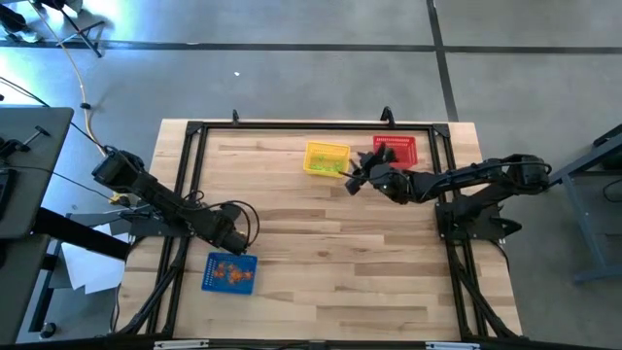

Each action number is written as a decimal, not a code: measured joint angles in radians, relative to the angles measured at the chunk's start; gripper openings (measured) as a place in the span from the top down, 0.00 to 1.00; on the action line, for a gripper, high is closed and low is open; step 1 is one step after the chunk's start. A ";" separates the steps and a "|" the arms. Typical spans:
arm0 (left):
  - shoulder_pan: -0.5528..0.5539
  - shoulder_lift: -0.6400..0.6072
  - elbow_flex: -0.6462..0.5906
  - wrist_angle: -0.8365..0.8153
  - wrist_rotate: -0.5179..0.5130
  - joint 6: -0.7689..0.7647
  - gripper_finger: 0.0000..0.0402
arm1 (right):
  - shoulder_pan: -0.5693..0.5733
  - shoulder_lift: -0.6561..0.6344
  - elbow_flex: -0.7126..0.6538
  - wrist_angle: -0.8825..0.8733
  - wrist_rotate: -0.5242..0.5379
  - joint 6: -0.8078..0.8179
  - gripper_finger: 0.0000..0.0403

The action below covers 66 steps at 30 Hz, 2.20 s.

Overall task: Sort Halloween decoration
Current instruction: Put the black spider toy into the red bin

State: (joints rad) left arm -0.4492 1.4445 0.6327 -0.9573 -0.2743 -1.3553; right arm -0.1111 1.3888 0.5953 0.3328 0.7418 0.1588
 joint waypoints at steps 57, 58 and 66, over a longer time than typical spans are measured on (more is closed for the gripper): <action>0.043 0.028 -0.067 0.087 -0.070 -0.138 0.67 | -0.001 0.000 0.000 -0.008 -0.200 -0.029 0.63; 0.042 0.028 -0.071 0.094 -0.071 -0.149 0.67 | -0.001 0.000 0.000 -0.008 -0.199 -0.028 0.63; 0.042 0.030 -0.072 0.098 -0.067 -0.240 0.67 | -0.001 -0.001 0.000 -0.018 -0.199 -0.029 0.63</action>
State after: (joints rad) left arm -0.4072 1.4746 0.5606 -0.8593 -0.3410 -1.5953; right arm -0.1116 1.3880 0.5957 0.3153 0.5423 0.1303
